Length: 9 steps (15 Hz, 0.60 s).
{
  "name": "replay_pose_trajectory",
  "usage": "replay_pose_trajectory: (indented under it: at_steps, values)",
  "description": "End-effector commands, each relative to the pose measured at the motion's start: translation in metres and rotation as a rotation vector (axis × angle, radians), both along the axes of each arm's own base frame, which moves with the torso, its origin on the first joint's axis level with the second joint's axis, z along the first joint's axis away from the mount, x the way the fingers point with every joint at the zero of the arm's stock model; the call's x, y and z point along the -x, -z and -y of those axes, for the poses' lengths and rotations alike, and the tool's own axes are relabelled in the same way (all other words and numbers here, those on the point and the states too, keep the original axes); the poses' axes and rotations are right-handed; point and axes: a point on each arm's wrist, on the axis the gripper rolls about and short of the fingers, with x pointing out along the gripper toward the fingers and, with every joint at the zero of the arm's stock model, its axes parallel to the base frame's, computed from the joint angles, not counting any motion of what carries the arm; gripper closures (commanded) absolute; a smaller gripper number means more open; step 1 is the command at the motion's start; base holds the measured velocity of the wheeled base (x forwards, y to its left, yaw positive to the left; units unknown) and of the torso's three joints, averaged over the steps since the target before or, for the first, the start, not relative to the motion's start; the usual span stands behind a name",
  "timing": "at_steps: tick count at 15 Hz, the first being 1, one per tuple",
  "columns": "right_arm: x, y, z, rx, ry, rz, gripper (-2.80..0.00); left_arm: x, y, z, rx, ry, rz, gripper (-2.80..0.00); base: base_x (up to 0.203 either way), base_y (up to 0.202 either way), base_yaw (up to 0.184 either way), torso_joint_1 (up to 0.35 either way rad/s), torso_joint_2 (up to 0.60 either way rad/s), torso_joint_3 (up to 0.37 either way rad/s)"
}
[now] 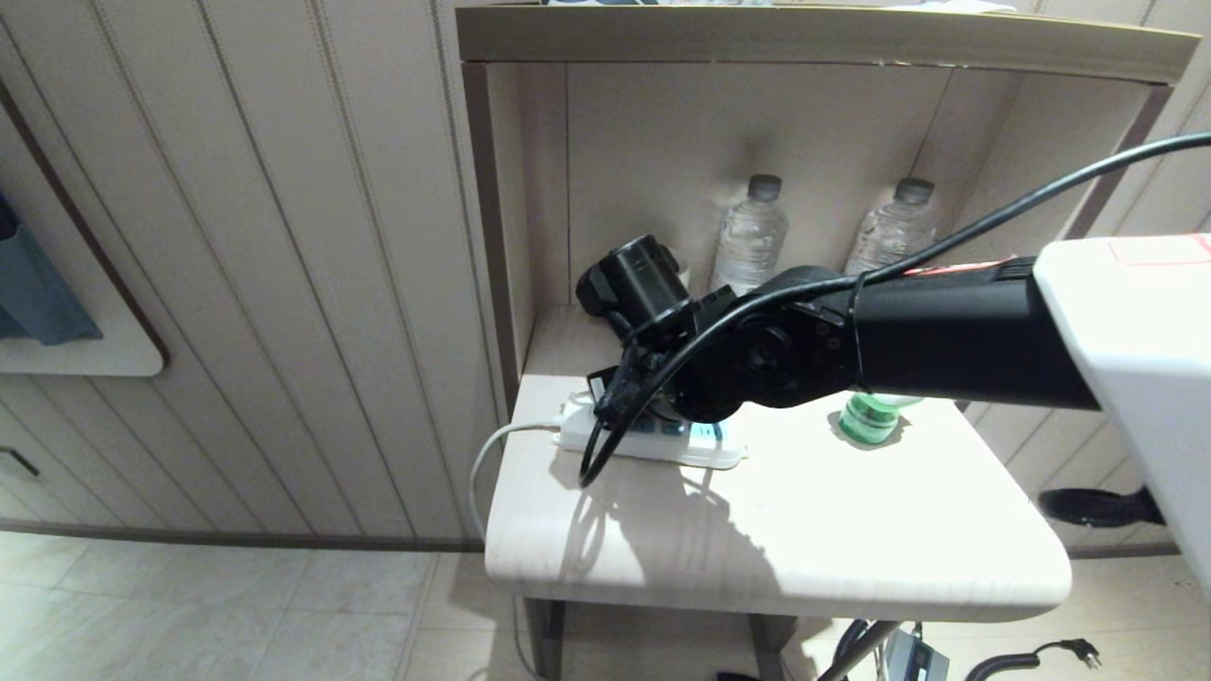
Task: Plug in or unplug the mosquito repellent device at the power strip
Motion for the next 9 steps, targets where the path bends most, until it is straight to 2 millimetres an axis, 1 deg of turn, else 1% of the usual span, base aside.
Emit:
replay_pose_trajectory:
  at_steps: [1, 3, 5, 7, 9]
  values:
    - [0.008, -0.003, 0.005, 0.003, 0.0, -0.004, 0.0, 0.0, 0.0, 0.0, -0.001, 0.0, 0.0, 0.0, 0.0, 0.0, 0.0, 0.0, 0.0, 0.0]
    - [0.013, -0.003, 0.007, 0.008, -0.008, -0.009, 0.0, 0.0, 0.0, 0.0, -0.001, 0.0, 0.0, 0.0, 0.0, 0.0, 0.0, 0.0, 0.0, 0.0]
    - [0.013, -0.005, 0.006, 0.003, -0.01, -0.003, 0.0, 0.0, 0.0, 0.0, -0.001, 0.0, 0.0, 0.0, 0.0, 0.0, 0.0, 0.0, 0.0, 0.0]
    - [0.011, -0.005, 0.003, -0.001, -0.009, 0.003, 0.0, 0.0, 0.0, 0.0, -0.001, 0.0, 0.0, 0.0, 0.0, 0.0, 0.0, 0.0, 0.0, 0.0]
    - [-0.002, -0.001, -0.008, 0.002, 0.022, 0.032, 0.0, 0.0, 0.0, 0.0, -0.001, 0.0, 0.0, 0.0, 0.0, 0.0, 0.0, 0.0, 0.0, 0.0]
